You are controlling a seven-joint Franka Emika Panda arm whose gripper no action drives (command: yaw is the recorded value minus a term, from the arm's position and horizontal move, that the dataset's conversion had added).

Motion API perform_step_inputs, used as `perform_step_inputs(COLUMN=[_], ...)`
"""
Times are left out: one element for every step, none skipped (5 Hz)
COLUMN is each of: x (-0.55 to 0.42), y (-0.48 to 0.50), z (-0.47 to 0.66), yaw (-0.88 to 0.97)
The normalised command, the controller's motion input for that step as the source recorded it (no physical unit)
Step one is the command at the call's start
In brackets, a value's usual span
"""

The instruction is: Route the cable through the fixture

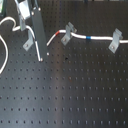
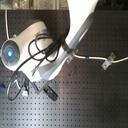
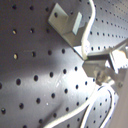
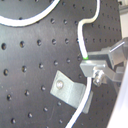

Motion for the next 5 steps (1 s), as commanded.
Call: perform_step_inputs(x=[0.233,0.000,0.002,-0.205,0.044], y=[-0.025,0.000,-0.001,-0.167,-0.086], z=[0.06,0.00,0.42,0.52,0.08], yaw=[0.00,0.00,-0.09,0.00,0.00])
